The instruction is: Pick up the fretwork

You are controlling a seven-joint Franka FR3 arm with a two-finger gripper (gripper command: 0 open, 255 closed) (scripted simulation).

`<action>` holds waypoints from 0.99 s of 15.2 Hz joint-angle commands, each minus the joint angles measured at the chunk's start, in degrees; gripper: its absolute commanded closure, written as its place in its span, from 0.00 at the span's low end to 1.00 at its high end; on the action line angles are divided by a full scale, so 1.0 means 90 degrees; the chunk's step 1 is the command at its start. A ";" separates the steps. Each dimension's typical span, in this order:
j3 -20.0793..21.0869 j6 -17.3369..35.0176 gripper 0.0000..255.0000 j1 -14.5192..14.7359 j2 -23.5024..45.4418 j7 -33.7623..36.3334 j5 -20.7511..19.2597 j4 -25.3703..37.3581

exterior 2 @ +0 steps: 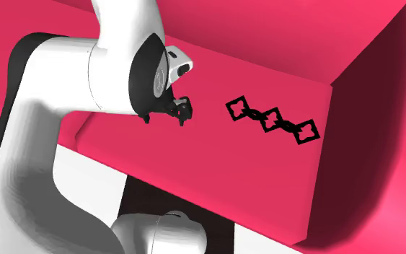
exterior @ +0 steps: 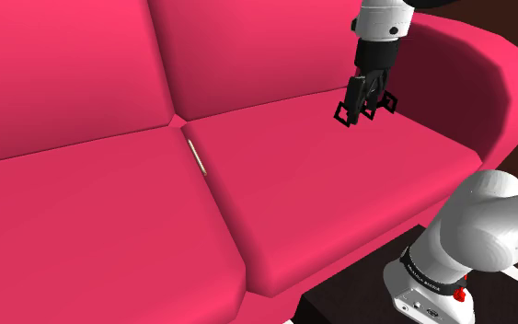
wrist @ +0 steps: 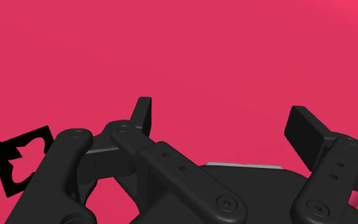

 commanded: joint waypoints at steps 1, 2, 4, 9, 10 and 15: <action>0.0000 0.0000 0.00 0.0000 0.0000 0.0000 0.0000 0.0000; -0.0161 0.0033 0.00 0.0041 -0.0100 -0.0389 -0.0157 -0.0124; -0.0502 0.0118 0.00 0.0128 -0.0264 -0.1162 -0.0490 -0.0339; -0.1414 0.0457 0.00 0.0329 -0.0435 -0.3085 -0.1366 -0.0672; -0.1603 0.0549 0.00 0.0367 -0.0424 -0.3469 -0.1537 -0.0703; -0.2580 0.1112 0.00 0.0616 -0.0150 -0.5359 -0.2315 -0.0667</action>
